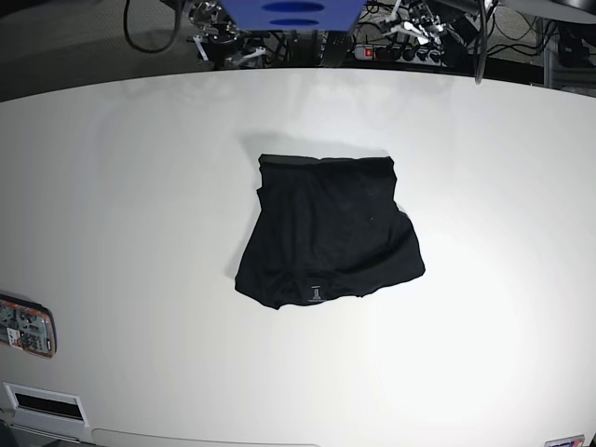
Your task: Fold the T-shirt properly
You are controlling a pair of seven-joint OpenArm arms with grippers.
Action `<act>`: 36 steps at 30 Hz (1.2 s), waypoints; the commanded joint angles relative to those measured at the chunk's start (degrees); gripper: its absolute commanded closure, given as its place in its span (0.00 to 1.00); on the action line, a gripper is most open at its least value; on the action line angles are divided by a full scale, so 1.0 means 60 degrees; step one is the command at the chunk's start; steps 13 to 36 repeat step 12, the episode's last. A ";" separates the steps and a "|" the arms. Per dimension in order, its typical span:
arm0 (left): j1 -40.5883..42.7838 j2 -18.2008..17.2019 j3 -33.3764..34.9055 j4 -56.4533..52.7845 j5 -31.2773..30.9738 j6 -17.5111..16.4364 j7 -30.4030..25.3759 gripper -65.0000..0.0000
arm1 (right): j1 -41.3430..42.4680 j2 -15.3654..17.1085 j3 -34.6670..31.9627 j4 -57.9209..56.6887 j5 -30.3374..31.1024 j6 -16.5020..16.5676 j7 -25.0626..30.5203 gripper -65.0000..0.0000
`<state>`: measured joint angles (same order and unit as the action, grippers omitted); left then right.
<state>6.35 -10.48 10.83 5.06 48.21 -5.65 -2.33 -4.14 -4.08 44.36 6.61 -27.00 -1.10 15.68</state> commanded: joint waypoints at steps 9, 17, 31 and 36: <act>-0.0011 0.0201 0.0019 -0.0001 0.0046 0.0099 0.0014 0.46 | -0.0020 0.0203 0.0013 0.0034 0.0083 -0.0087 0.0075 0.53; 0.0004 0.0274 0.0019 -0.0015 0.0046 0.0099 0.0014 0.46 | -0.0020 0.0218 0.0013 0.0034 0.0083 -0.0087 0.0134 0.53; 0.0004 0.0274 0.0019 -0.0015 0.0046 0.0099 0.0014 0.46 | -0.0020 0.0218 0.0013 0.0034 0.0083 -0.0087 0.0134 0.53; 0.0004 0.0274 0.0019 -0.0015 0.0046 0.0099 0.0014 0.46 | -0.0020 0.0218 0.0013 0.0034 0.0083 -0.0087 0.0134 0.53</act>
